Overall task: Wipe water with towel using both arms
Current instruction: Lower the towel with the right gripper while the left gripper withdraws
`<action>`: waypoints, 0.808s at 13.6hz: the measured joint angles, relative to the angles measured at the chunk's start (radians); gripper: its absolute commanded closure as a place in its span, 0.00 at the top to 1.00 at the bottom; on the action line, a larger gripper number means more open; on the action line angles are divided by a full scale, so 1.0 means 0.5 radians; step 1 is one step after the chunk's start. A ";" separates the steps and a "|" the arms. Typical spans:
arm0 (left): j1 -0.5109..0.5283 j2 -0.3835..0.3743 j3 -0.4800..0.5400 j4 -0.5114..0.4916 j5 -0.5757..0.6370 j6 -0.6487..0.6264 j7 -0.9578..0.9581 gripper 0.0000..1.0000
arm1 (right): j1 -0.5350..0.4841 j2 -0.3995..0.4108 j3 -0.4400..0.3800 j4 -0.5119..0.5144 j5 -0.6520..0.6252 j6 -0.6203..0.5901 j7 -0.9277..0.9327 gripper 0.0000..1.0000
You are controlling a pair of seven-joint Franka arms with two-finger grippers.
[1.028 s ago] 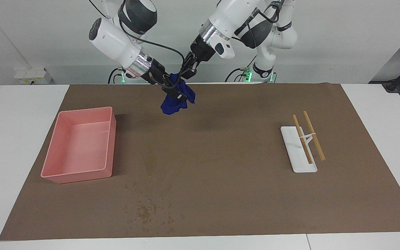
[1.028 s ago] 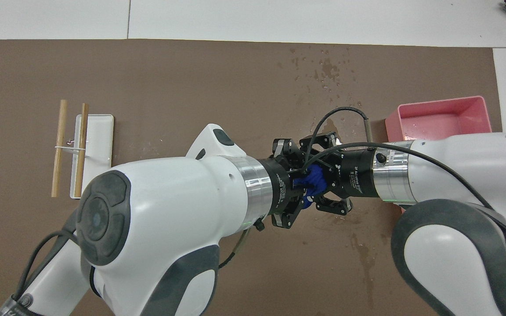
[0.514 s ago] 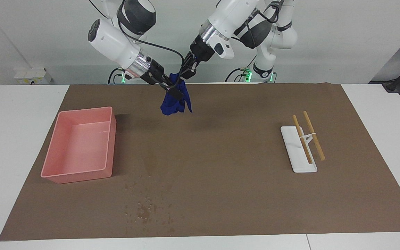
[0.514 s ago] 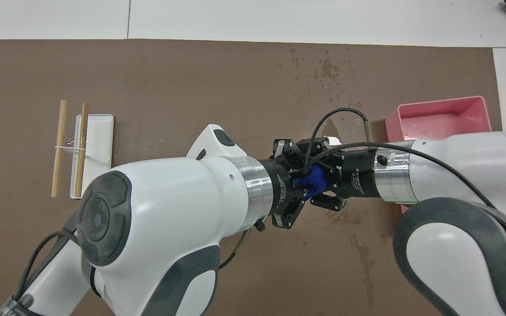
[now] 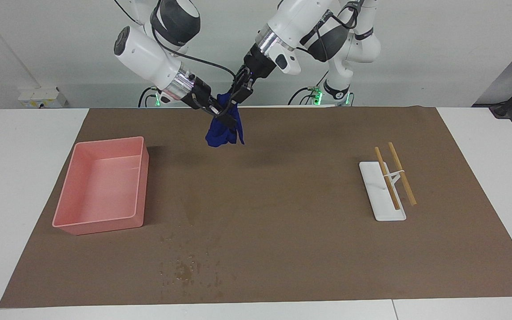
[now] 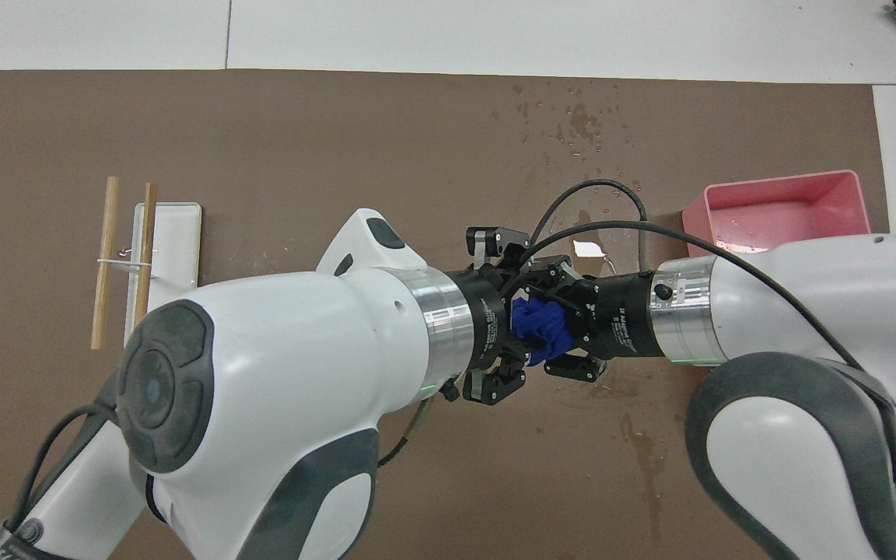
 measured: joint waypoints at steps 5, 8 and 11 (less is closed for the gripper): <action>0.181 -0.006 0.029 0.082 0.300 -0.462 0.688 1.00 | -0.022 -0.002 -0.012 -0.003 -0.462 -0.351 -0.527 0.00; 0.442 -0.007 0.038 0.082 0.348 -0.561 1.334 1.00 | -0.038 -0.016 -0.020 -0.007 -0.815 -0.491 -1.025 0.00; 0.614 -0.007 0.042 0.086 0.586 -0.600 1.755 1.00 | -0.096 -0.066 -0.023 -0.089 -1.055 -0.575 -1.624 0.00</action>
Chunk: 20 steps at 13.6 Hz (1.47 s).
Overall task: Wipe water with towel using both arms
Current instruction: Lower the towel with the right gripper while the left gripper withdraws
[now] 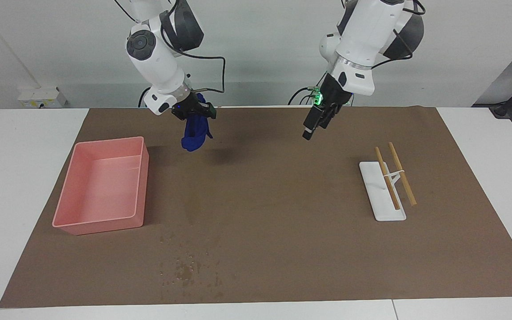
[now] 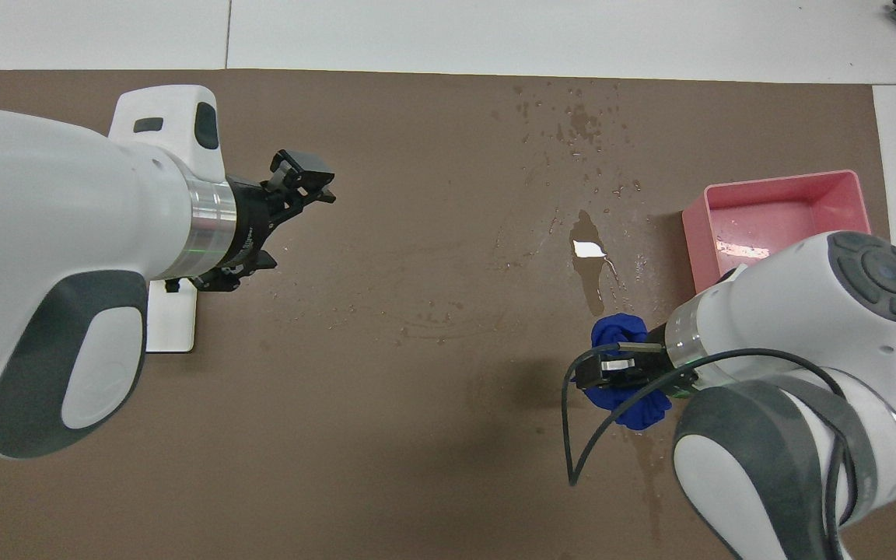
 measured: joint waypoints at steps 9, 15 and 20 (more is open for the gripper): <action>0.429 -0.022 0.009 0.284 0.104 -0.521 1.044 1.00 | -0.166 -0.144 0.001 -0.521 -0.038 0.239 -0.352 0.00; 0.450 -0.022 0.019 0.334 0.263 -0.856 1.660 1.00 | -0.167 0.006 0.002 -0.590 -0.038 0.306 -0.319 0.00; -0.106 -0.022 0.740 0.426 0.274 -1.068 2.205 1.00 | -0.209 0.001 0.000 -0.592 -0.038 0.144 -0.201 0.00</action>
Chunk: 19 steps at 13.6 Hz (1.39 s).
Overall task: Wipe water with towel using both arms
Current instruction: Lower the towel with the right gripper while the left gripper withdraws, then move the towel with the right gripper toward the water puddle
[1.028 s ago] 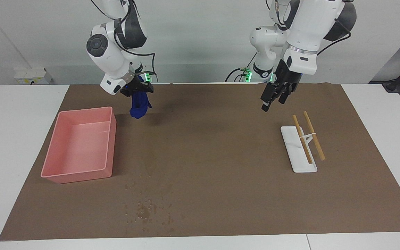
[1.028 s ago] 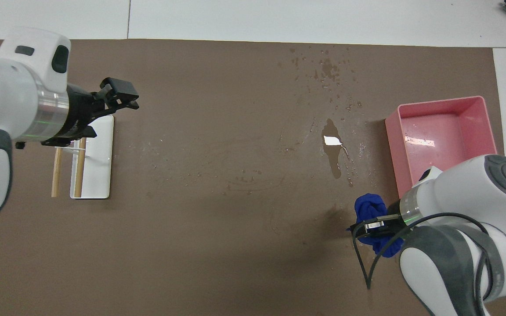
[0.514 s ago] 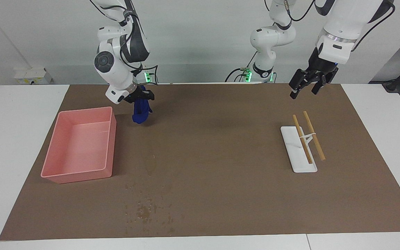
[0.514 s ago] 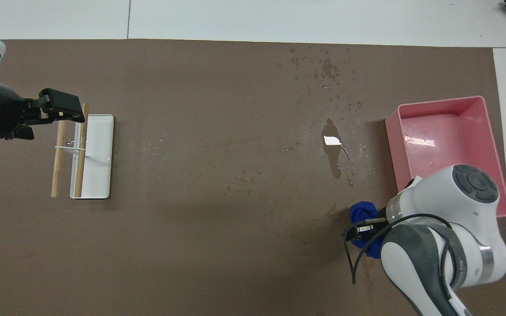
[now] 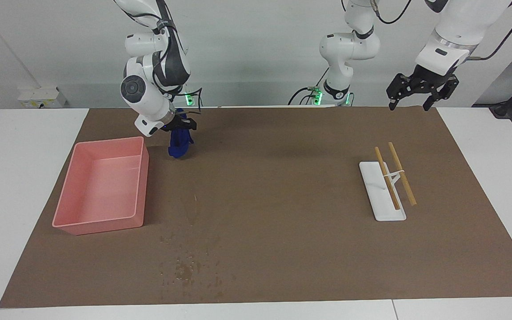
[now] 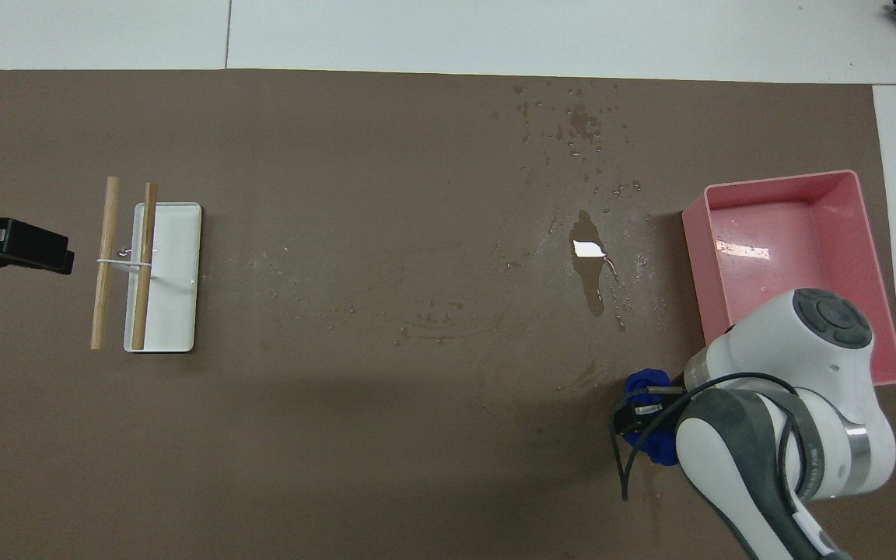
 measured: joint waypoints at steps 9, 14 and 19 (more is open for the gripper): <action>0.206 -0.005 -0.212 0.010 0.000 -0.014 0.079 1.00 | -0.155 -0.035 0.004 -0.023 0.008 -0.164 0.012 0.00; 0.207 -0.016 -0.223 0.007 0.000 -0.017 0.079 1.00 | -0.104 -0.032 0.021 -0.161 0.042 0.052 0.012 0.00; 0.210 -0.035 -0.229 -0.037 0.000 -0.036 0.079 1.00 | -0.056 -0.017 0.022 -0.189 0.083 0.224 0.013 0.00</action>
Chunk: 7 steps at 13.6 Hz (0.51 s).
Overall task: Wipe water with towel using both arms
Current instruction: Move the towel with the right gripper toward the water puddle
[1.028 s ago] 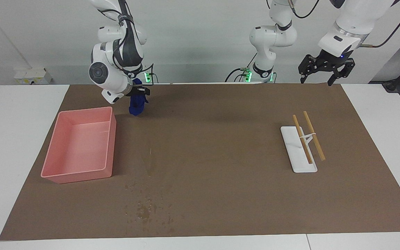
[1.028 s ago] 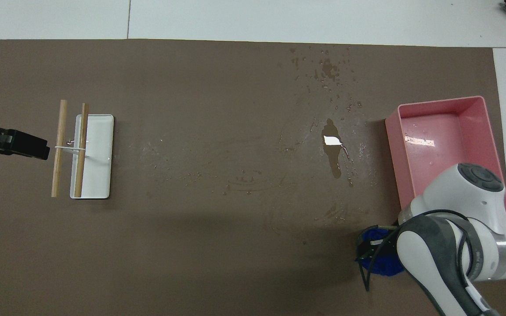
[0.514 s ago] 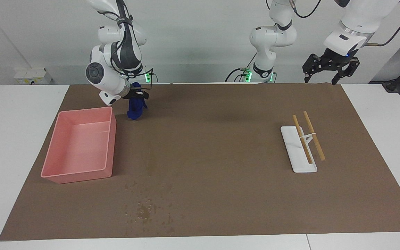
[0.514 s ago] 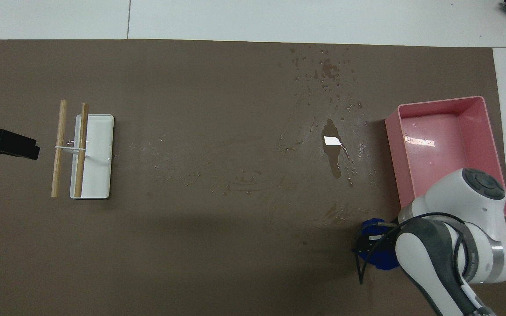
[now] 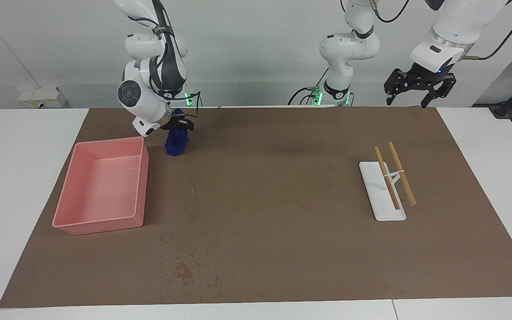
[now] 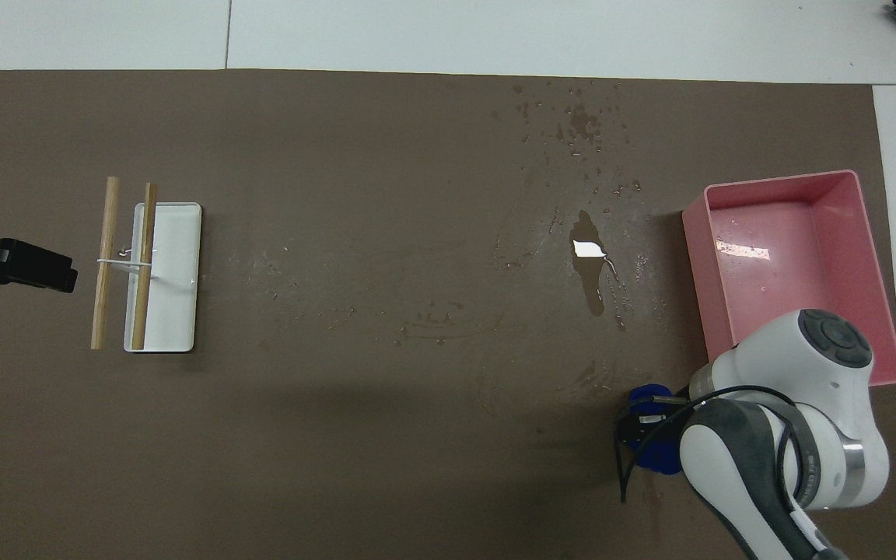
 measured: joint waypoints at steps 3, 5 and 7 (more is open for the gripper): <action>0.001 -0.008 0.000 -0.013 0.000 0.025 0.000 1.00 | 0.069 0.070 0.000 -0.020 0.060 0.151 0.003 0.00; 0.005 -0.022 0.008 -0.074 -0.037 0.115 -0.001 1.00 | 0.110 0.095 0.001 -0.021 0.062 0.195 0.024 0.00; 0.017 -0.026 0.011 -0.120 -0.055 0.168 -0.001 1.00 | 0.118 0.097 0.000 -0.024 0.062 0.278 0.028 0.00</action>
